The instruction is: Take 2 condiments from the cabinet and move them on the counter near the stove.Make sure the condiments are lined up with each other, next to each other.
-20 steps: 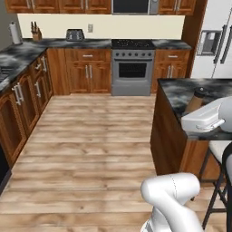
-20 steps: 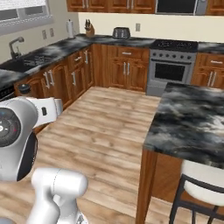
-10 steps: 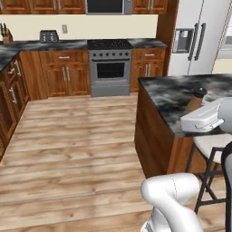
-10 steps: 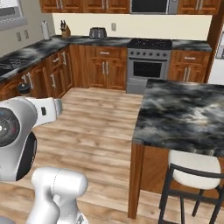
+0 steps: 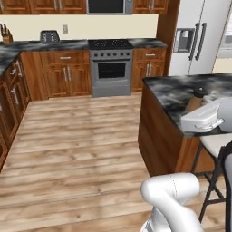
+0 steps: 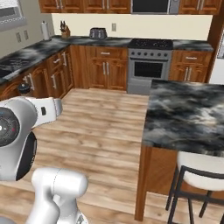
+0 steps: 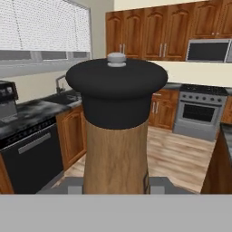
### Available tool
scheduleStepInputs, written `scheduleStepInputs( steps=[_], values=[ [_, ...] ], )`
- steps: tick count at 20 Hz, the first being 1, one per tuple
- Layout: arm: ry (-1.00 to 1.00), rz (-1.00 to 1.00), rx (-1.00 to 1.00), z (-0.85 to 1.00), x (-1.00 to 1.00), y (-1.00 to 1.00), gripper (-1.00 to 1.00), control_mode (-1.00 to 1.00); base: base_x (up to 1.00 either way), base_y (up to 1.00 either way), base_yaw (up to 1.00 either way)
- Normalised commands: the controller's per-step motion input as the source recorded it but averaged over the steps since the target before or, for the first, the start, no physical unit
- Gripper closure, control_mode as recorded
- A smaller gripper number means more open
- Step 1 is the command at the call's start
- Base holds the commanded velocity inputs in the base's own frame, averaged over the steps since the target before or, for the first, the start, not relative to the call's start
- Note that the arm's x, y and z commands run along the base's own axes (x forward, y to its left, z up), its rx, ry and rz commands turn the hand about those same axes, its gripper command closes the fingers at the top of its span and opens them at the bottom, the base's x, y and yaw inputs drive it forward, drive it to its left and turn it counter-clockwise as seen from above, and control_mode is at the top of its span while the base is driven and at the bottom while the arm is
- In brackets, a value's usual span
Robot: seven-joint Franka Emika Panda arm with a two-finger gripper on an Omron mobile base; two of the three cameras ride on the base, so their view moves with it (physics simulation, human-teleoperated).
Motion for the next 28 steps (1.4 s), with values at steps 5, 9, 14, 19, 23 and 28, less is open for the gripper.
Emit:
scheduleStepInputs(
  steps=[5,9,14,19,23,28],
  values=[
    [0.00,0.00,0.00,0.00,0.00,0.00,1.00,1.00,0.44,0.38,0.00],
    [0.00,0.00,0.00,0.00,0.00,0.00,1.00,1.00,0.80,0.12,0.00],
    [0.00,0.00,0.00,0.00,0.00,0.00,1.00,1.00,0.97,0.09,0.00],
    [0.00,0.00,0.00,0.00,0.00,0.00,1.00,1.00,1.00,0.13,0.00],
    [0.00,0.00,0.00,0.00,0.00,0.00,1.00,1.00,0.95,0.24,-0.03],
    [0.00,0.00,0.00,0.00,0.00,0.00,1.00,1.00,0.99,0.23,-0.05]
  ],
)
